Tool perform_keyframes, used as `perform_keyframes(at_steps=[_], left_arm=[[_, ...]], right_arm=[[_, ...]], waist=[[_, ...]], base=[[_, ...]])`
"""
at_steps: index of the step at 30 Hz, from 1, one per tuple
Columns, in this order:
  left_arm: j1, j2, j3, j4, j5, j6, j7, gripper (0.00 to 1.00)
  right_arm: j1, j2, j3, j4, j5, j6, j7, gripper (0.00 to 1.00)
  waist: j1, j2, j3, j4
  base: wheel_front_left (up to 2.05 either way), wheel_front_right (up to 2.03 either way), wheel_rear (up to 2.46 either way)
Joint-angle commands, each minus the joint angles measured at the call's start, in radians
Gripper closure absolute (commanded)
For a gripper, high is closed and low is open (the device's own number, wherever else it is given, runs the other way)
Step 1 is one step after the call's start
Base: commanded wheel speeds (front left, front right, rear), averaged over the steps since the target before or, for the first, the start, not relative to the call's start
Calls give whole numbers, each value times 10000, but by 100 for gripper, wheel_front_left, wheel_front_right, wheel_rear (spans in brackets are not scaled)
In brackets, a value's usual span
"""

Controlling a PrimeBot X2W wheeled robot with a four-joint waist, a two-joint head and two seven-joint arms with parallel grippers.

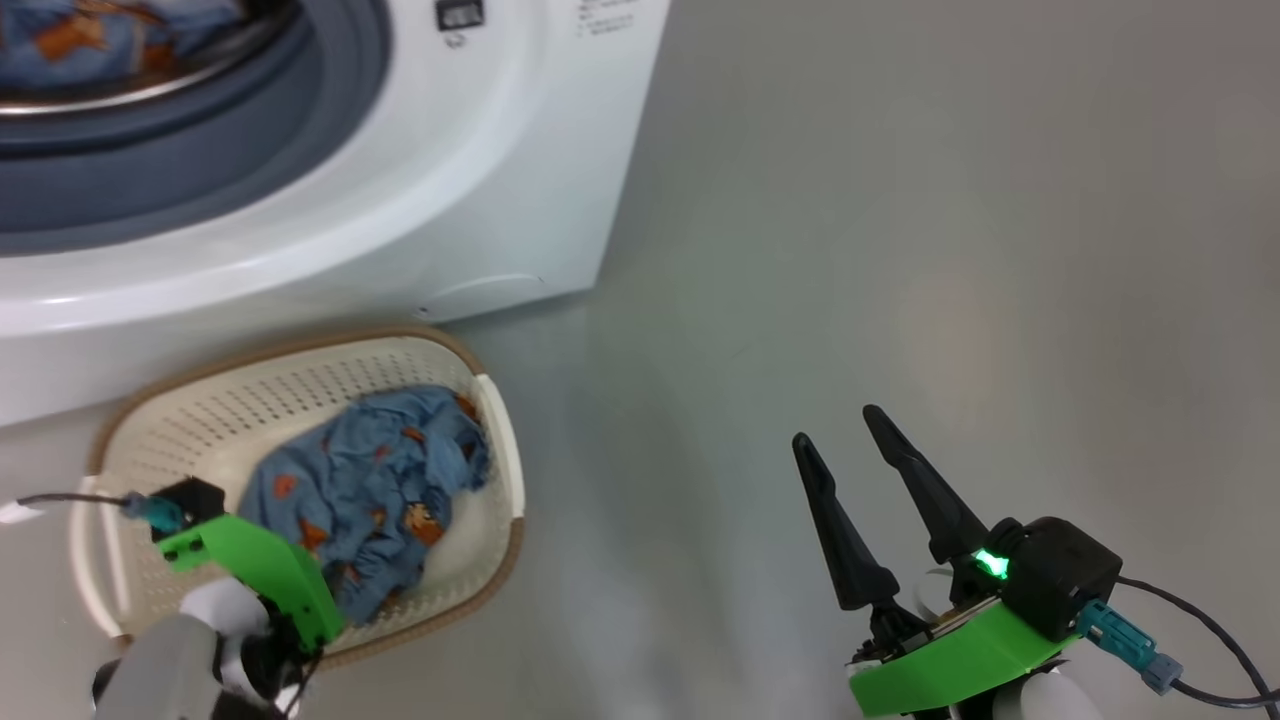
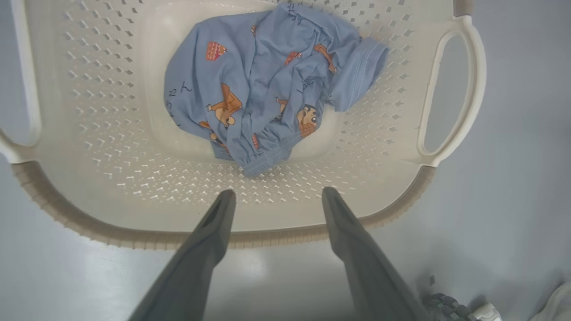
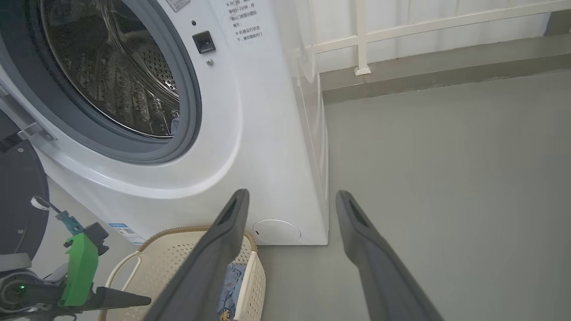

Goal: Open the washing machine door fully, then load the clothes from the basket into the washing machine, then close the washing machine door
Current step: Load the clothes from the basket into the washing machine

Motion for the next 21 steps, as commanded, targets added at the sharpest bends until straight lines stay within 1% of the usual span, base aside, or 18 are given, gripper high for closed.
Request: perform_keyframes(at_steps=[1,9,10,21], left_arm=[[-304,248,352,120,-180,2,-91,0],[-1606,630,359,1525,-171,-90,-642,0],[-1606,630,359,1525,-171,-90,-642,0],[-3108,1451,313,2496,-186,-371,-1232,0]], right_arm=[[-161,-29,281,-267,20,62,-49,0],[-165,-29,303,-527,-15,62,-49,0],[-165,-29,303,-527,-15,62,-49,0],[-185,-29,-9,-1037,16,62,-49,0]], waist=[[0,0,647,-510],[0,0,1777,-879],[0,0,1777,-879],[0,0,3365,-1041]], base=[[0,0,0],[0,0,0],[0,0,0],[0,0,0]])
